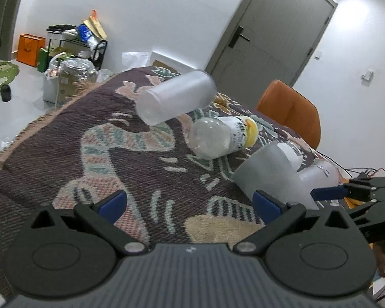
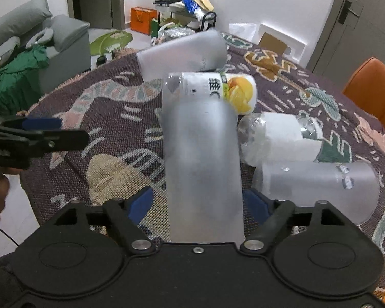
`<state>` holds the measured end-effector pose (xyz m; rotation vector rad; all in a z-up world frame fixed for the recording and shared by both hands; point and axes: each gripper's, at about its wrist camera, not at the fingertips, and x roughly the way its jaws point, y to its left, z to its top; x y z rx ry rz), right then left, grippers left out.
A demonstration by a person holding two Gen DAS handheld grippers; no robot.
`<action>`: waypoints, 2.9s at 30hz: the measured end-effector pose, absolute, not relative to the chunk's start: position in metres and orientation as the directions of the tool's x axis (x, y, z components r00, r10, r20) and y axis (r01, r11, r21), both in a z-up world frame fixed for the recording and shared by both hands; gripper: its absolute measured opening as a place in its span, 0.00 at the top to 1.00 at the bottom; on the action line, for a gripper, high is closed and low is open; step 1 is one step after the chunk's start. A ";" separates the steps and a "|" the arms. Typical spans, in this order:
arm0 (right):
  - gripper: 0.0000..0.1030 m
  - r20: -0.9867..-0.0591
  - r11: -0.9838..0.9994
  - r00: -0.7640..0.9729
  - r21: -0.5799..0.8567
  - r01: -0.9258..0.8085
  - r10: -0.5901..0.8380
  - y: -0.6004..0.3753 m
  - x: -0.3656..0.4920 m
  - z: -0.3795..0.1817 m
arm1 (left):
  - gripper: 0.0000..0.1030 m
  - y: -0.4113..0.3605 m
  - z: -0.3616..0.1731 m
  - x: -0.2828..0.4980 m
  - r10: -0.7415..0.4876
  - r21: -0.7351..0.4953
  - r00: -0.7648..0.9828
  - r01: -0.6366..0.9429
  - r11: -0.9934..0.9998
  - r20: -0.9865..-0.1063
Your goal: Flip cup upright
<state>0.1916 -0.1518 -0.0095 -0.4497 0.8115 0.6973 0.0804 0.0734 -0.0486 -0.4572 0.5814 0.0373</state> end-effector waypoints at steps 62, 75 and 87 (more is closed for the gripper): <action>0.28 -0.527 0.903 0.746 0.354 -0.243 0.407 -0.335 0.138 -0.065 | 0.06 0.028 -0.073 0.213 -0.344 -0.732 0.741 -0.282 0.620 -0.576; 0.28 -0.497 0.902 0.770 0.360 -0.239 0.402 -0.341 0.127 -0.060 | 0.25 0.033 -0.056 0.194 -0.304 -0.725 0.781 -0.258 0.638 -0.546; 0.28 -0.444 0.893 0.795 0.368 -0.260 0.414 -0.346 0.112 -0.051 | 0.26 0.005 0.006 0.151 -0.202 -0.570 0.890 -0.075 0.818 -0.408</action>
